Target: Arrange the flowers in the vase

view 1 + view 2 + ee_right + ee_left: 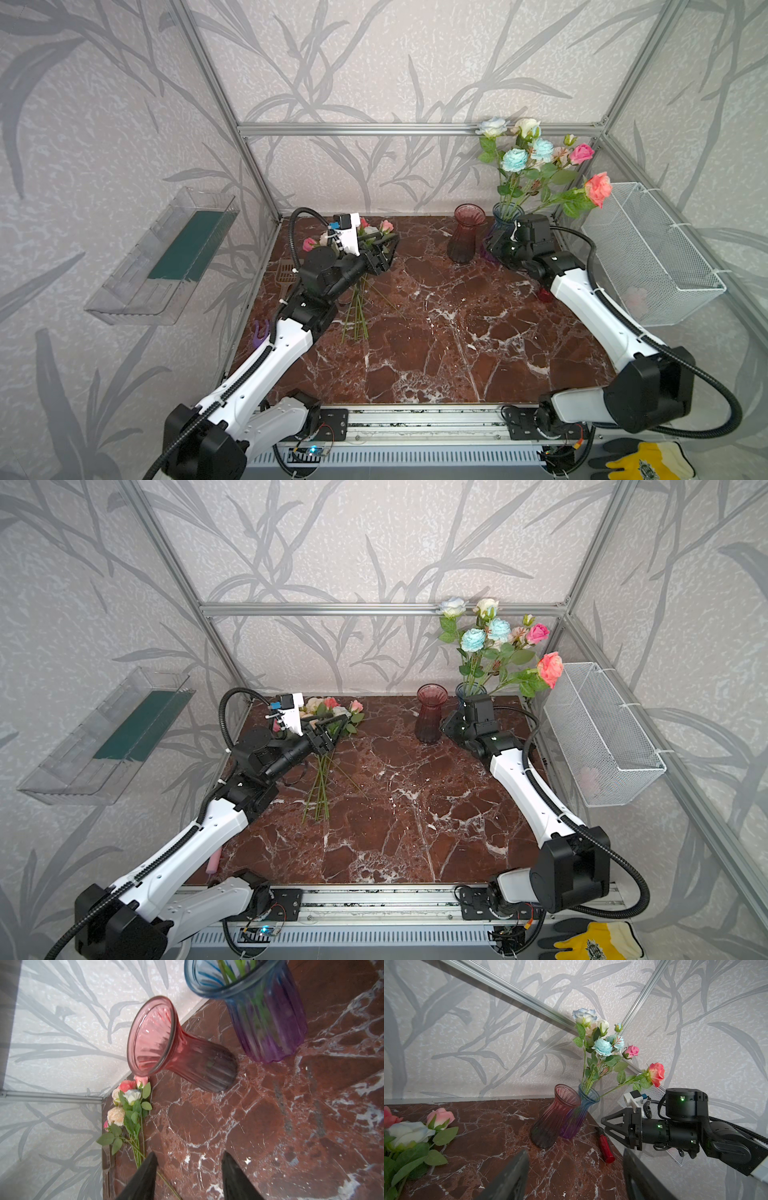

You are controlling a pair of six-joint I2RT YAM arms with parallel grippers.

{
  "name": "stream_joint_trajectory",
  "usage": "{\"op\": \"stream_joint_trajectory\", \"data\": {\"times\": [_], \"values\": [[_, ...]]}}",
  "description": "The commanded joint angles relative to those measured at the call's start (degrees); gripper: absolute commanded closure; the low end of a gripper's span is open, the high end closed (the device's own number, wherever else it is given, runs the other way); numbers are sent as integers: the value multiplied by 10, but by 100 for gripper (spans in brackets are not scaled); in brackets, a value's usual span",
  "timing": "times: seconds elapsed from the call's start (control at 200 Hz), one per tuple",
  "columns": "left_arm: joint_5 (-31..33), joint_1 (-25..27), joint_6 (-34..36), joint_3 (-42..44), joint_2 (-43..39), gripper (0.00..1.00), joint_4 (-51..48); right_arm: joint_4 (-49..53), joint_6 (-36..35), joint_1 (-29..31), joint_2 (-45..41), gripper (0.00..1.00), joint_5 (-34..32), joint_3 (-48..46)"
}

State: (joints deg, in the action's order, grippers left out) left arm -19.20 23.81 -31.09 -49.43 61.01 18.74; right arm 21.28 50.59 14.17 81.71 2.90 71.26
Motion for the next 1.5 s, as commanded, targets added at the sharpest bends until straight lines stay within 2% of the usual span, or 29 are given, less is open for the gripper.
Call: {"op": "stream_joint_trajectory", "data": {"times": [0.0,0.13,0.345,0.645,0.805,1.14,1.495], "values": [[-6,-5,-5,-2,-14,28,19,-16,50,4,45,48,-65,53],[-8,-10,-12,-1,-14,28,23,-4,64,6,101,47,-77,111],[-12,-20,-20,1,-16,28,30,33,45,5,181,45,-80,202],[-16,-36,-32,2,-16,28,40,36,65,5,238,47,-74,233],[-19,-39,-35,3,-13,28,42,51,51,2,272,52,-53,272],[-22,-49,-42,4,-8,28,48,30,57,3,268,72,-50,248],[-22,-51,-42,5,-7,28,48,23,54,3,261,86,-40,230]]}}
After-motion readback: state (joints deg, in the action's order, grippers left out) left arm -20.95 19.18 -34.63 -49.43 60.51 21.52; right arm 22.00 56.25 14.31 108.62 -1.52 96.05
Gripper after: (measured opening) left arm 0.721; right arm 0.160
